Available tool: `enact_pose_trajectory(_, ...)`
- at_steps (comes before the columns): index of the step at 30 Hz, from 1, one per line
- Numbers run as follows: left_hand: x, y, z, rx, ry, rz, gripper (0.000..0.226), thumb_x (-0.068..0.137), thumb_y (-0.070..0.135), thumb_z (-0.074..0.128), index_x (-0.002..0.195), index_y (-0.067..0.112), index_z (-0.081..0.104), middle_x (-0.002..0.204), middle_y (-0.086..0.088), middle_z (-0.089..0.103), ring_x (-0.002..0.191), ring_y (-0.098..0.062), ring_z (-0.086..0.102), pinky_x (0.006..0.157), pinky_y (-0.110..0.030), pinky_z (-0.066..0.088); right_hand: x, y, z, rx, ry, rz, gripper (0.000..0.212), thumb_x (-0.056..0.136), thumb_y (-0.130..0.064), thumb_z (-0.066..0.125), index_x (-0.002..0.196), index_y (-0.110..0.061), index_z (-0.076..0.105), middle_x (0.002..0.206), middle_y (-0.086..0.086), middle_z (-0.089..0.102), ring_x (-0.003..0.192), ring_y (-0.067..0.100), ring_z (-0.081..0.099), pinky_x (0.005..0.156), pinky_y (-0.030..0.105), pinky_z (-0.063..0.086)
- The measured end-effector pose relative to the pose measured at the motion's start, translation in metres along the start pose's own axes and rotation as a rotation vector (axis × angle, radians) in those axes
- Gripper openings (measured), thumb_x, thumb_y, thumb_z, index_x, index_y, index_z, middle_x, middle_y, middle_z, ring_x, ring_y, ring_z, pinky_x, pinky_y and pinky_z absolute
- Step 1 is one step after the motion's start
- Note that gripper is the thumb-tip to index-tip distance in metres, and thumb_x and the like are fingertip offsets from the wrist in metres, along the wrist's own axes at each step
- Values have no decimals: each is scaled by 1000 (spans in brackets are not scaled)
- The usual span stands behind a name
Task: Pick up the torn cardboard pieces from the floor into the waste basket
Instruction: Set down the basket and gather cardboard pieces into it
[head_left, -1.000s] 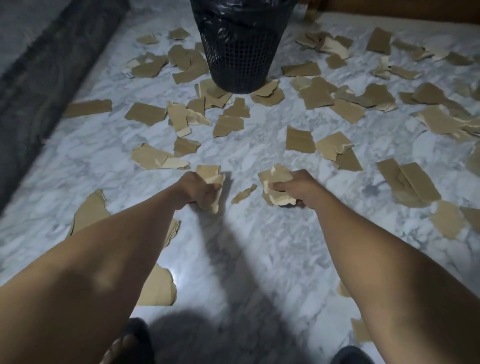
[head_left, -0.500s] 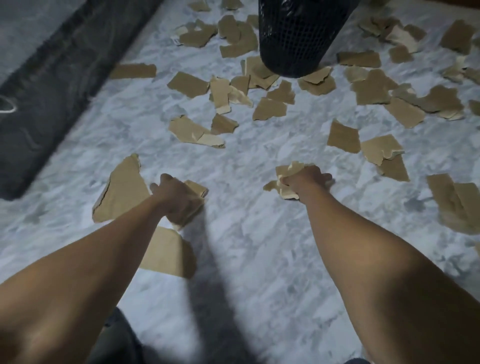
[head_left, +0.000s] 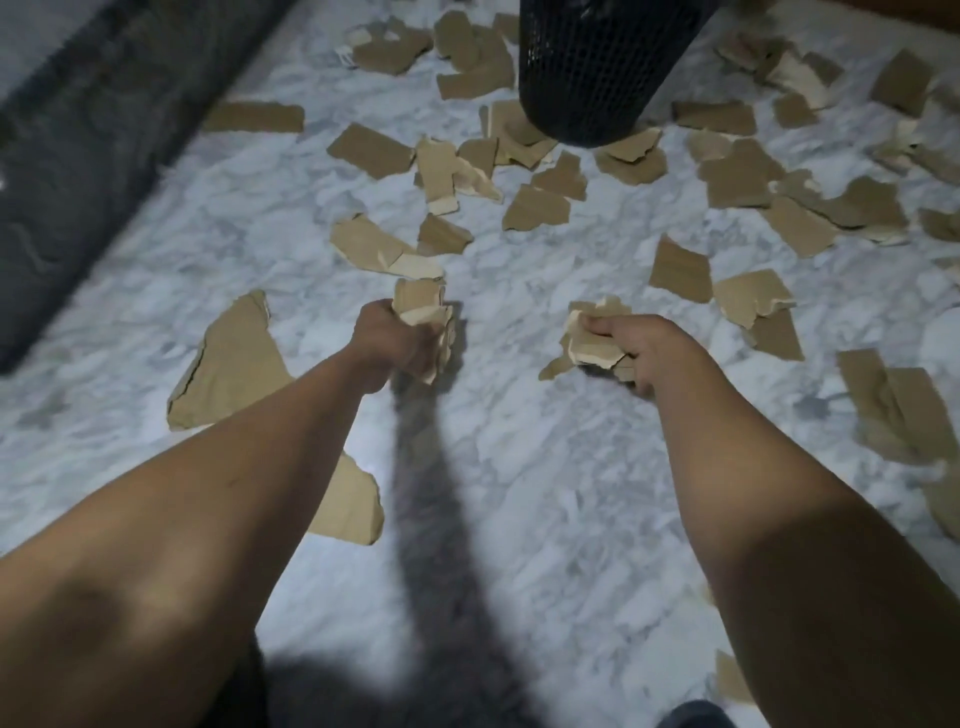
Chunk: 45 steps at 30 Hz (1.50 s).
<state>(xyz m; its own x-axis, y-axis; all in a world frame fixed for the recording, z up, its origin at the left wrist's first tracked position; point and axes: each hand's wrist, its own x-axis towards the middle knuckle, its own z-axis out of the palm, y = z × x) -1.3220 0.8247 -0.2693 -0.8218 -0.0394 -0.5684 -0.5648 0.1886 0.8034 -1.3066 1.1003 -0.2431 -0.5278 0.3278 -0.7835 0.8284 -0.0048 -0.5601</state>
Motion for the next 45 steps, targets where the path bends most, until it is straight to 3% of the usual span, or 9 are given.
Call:
enact_pose_trajectory(6, -25, -15, -12, 145, 60, 4, 44, 80, 10, 79, 113, 18, 51, 97, 0, 62, 80, -16, 63, 58, -24, 53, 14, 21, 62, -552, 174, -1, 72, 76, -51, 74, 135, -20, 47, 141, 11, 40, 124, 34, 45, 95, 41, 47)
enact_pose_trajectory(11, -54, -17, -55, 574, -265, -197, 20, 82, 13, 78, 92, 8, 62, 74, -1, 68, 73, -24, 62, 54, -25, 51, -11, 45, 92, -436, 235, -134, 28, 92, -32, 58, 112, -12, 58, 86, 7, 60, 86, 31, 66, 73, 42, 58)
enact_pose_trajectory(14, -62, -19, -85, 957, -332, -292, 44, 79, 23, 81, 114, 10, 59, 98, -5, 65, 83, -24, 66, 60, -33, 55, -14, 40, 96, -451, 147, -151, 43, 94, -16, 61, 134, -4, 48, 107, 15, 66, 94, 35, 67, 48, 36, 51)
enact_pose_trajectory(16, -64, -27, -98, 1171, -339, -236, 56, 75, 27, 83, 120, 14, 52, 109, -6, 62, 93, -25, 64, 68, -37, 55, -17, 38, 98, -492, 152, -153, 54, 91, -13, 66, 138, 0, 43, 119, 17, 64, 99, 34, 66, 63, 43, 59)
enact_pose_trajectory(22, -62, -59, -103, 1252, -223, -30, 78, 50, 54, 88, 113, 19, 57, 107, 0, 60, 99, -23, 58, 87, -35, 51, -17, 41, 99, -494, 61, -137, 61, 80, -18, 80, 129, 4, 49, 111, 21, 65, 87, 35, 68, 58, 44, 60)
enact_pose_trajectory(30, -37, -46, -81, 1434, -446, 74, 65, 41, 51, 90, 99, 36, 62, 89, 10, 68, 86, -16, 64, 79, -31, 56, -18, 30, 33, 107, 101, -194, 46, 80, -15, 81, 118, -3, 60, 103, 20, 68, 71, 34, 68, 33, 23, 44)
enact_pose_trajectory(34, -30, -40, -69, 1456, -505, 116, 58, 54, 46, 90, 101, 37, 59, 88, 9, 62, 88, -17, 61, 74, -30, 52, -12, 29, 26, -136, 64, -263, 39, 76, -19, 83, 108, -7, 64, 100, 18, 70, 80, 33, 70, 58, 46, 60)
enact_pose_trajectory(41, -24, -33, -73, 1265, -274, 60, 36, 62, 48, 75, 55, 14, 64, 56, 0, 59, 54, -19, 56, 47, -23, 44, -11, 46, 80, -658, 61, -514, 54, 81, -28, 77, 127, -7, 58, 115, 11, 65, 91, 32, 67, 55, 33, 53)
enact_pose_trajectory(45, -29, -31, -90, 1309, -367, 18, 51, 53, 53, 87, 82, 21, 60, 90, 0, 62, 79, -20, 59, 64, -29, 48, -11, 50, 103, -728, 30, -583, 36, 80, -27, 76, 109, -10, 65, 103, 10, 70, 84, 30, 68, 63, 34, 55)
